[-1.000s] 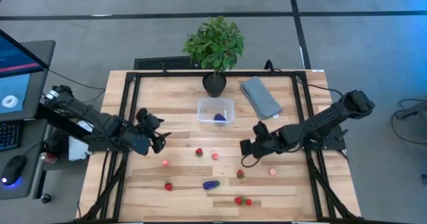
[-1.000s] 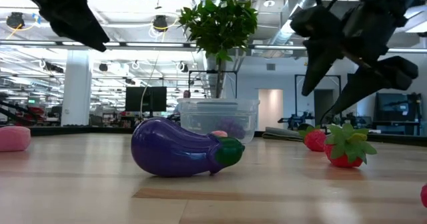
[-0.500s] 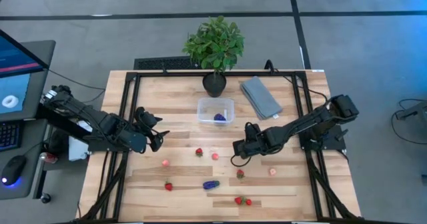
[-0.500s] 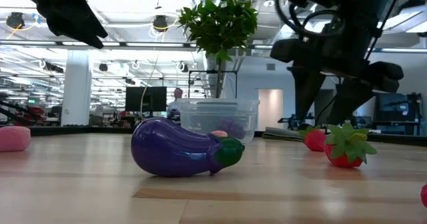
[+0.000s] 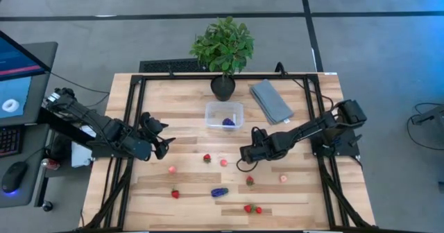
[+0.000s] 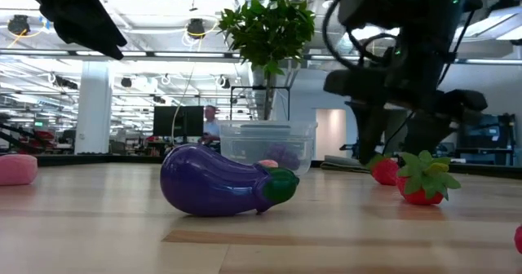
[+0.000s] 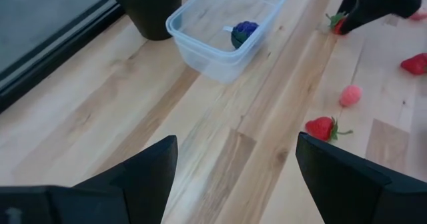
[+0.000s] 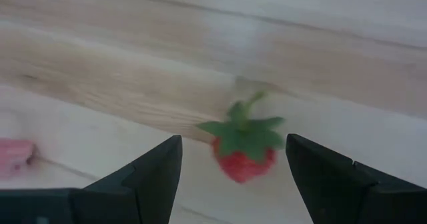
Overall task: Pick and placing Produce into tupperware
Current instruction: Put the red strawberry into the transparent bin
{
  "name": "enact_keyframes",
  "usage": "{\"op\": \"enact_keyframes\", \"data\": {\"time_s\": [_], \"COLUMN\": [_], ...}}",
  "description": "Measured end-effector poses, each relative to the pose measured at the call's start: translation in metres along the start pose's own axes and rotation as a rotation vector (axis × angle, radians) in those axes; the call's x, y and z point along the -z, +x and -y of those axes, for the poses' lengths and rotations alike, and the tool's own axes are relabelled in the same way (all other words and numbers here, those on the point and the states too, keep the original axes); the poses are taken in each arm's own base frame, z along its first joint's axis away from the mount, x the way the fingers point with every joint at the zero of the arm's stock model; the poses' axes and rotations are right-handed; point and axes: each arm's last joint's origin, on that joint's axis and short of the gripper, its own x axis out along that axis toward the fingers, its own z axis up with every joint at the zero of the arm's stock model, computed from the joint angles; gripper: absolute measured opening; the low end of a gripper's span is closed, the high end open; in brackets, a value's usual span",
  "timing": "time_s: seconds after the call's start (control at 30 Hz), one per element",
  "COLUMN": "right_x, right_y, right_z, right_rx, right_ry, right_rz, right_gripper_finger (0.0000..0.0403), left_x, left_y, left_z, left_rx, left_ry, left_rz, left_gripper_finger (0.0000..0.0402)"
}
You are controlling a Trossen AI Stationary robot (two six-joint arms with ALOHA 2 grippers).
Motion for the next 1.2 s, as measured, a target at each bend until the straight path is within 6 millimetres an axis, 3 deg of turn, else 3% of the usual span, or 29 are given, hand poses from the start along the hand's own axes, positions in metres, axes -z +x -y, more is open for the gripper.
{"op": "enact_keyframes", "data": {"time_s": [0.37,1.2], "right_x": [-0.0095,-0.0101], "right_y": [0.0021,0.0024], "right_z": [0.0013,0.0032], "right_rx": [0.011,0.027], "right_ry": [0.002,0.0], "right_rz": [-0.017,-0.064], "right_gripper_finger": [0.0291,0.0283], "left_x": [0.0006,0.0005], "left_y": [0.0001,0.0], "left_z": [-0.0006,-0.0007], "left_rx": [-0.008,-0.007], "left_ry": [0.006,0.005], "left_rz": [-0.003,-0.003], "left_gripper_finger": [0.0294,0.0294]}}
